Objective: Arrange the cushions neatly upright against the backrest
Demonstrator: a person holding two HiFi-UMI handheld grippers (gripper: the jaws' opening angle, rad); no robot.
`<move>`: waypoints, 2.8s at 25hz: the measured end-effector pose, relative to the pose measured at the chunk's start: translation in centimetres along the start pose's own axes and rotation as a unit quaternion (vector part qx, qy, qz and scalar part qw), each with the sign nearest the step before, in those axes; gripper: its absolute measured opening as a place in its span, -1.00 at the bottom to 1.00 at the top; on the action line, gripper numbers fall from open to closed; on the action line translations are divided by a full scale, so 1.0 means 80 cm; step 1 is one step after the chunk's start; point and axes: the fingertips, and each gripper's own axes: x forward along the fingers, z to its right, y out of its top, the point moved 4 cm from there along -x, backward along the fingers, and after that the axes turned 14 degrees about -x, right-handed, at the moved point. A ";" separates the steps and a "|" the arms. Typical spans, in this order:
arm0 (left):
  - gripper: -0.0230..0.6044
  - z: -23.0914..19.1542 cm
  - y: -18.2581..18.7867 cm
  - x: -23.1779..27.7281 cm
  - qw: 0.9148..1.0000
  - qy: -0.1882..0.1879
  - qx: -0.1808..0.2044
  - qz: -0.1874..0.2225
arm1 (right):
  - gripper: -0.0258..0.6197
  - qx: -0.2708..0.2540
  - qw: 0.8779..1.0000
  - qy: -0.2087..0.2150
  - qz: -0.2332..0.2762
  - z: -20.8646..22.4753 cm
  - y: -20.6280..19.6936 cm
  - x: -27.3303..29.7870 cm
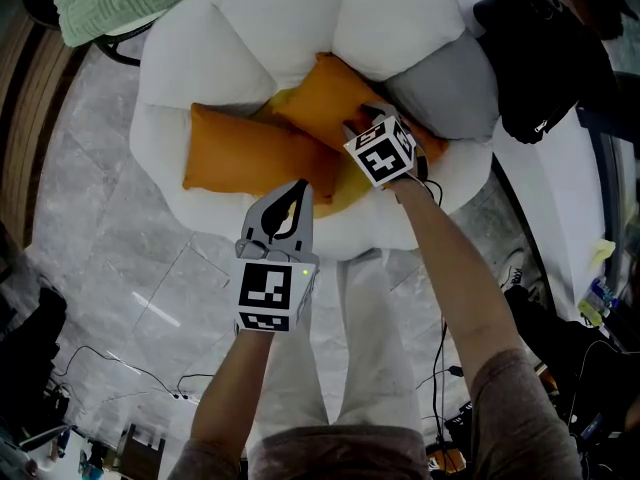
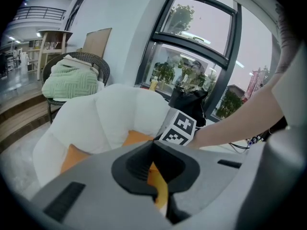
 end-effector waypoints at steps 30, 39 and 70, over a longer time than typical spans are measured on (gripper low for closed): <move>-0.91 0.040 0.035 -0.022 1.000 -0.025 0.007 0.003 | -0.87 0.139 0.982 -0.053 0.116 -0.011 0.026 -0.122; -0.91 0.067 0.060 -0.036 0.999 -0.033 0.017 0.003 | -0.87 0.215 0.955 -0.094 0.182 0.012 0.049 -0.197; -0.91 0.086 0.062 -0.020 1.000 -0.023 0.005 -0.013 | -0.86 0.274 0.915 -0.147 0.258 0.112 0.083 -0.231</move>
